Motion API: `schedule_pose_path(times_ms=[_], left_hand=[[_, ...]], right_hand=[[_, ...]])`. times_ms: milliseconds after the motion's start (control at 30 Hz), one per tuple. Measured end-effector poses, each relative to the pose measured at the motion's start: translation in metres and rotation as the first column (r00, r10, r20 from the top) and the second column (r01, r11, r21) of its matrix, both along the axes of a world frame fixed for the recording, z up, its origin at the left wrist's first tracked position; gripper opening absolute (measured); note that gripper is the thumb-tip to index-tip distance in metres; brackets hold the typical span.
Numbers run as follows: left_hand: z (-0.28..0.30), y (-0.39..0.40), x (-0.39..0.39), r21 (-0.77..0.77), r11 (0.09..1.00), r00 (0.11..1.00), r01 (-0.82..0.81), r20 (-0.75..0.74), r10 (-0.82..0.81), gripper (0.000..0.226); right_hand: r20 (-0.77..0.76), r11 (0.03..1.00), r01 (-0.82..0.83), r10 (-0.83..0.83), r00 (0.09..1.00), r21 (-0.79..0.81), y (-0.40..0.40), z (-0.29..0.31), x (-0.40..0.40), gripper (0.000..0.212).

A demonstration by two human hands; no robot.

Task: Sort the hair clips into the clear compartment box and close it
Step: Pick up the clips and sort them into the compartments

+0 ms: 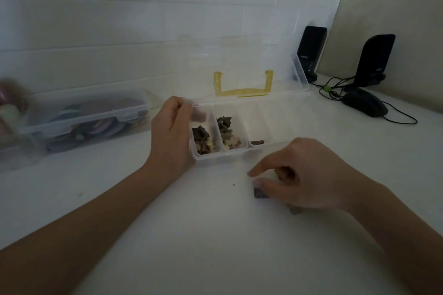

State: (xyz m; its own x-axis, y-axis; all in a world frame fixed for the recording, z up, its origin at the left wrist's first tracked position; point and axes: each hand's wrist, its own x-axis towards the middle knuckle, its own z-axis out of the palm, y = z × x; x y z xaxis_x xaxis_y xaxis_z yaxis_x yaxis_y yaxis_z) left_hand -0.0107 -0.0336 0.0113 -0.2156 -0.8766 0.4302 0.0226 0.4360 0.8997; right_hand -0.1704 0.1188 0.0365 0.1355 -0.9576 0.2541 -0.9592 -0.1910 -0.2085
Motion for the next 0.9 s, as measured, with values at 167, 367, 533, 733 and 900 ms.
schedule_pose_path(times_ms=[167, 367, 533, 733, 900], left_hand=[[0.000, 0.001, 0.000, -0.030, 0.999, 1.000, 0.011, 0.001, -0.011, 0.020], [0.001, 0.002, 0.001, -0.051, 0.999, 1.000, 0.017, 0.015, -0.017, 0.021], [0.003, 0.004, 0.001, -0.059, 0.998, 1.000, 0.014, 0.013, -0.013, 0.022], [0.001, 0.000, 0.000, -0.068, 0.998, 1.000, 0.019, 0.014, -0.018, 0.022], [-0.002, -0.003, -0.002, -0.080, 0.997, 1.000, 0.014, -0.006, -0.014, 0.020]], right_hand=[[-0.037, 0.996, 0.056, -0.053, 0.998, 0.073, -0.002, -0.001, -0.001, 0.041], [0.037, 0.996, 0.005, -0.008, 0.999, 0.086, -0.005, -0.005, 0.003, 0.034], [0.069, 0.999, -0.025, 0.022, 0.997, 0.047, -0.006, -0.005, 0.007, 0.031], [0.355, 0.991, -0.012, 0.059, 0.933, -0.133, -0.009, -0.002, 0.010, 0.013], [0.356, 0.937, 0.060, 0.071, 0.932, -0.344, -0.027, 0.021, 0.029, 0.020]])
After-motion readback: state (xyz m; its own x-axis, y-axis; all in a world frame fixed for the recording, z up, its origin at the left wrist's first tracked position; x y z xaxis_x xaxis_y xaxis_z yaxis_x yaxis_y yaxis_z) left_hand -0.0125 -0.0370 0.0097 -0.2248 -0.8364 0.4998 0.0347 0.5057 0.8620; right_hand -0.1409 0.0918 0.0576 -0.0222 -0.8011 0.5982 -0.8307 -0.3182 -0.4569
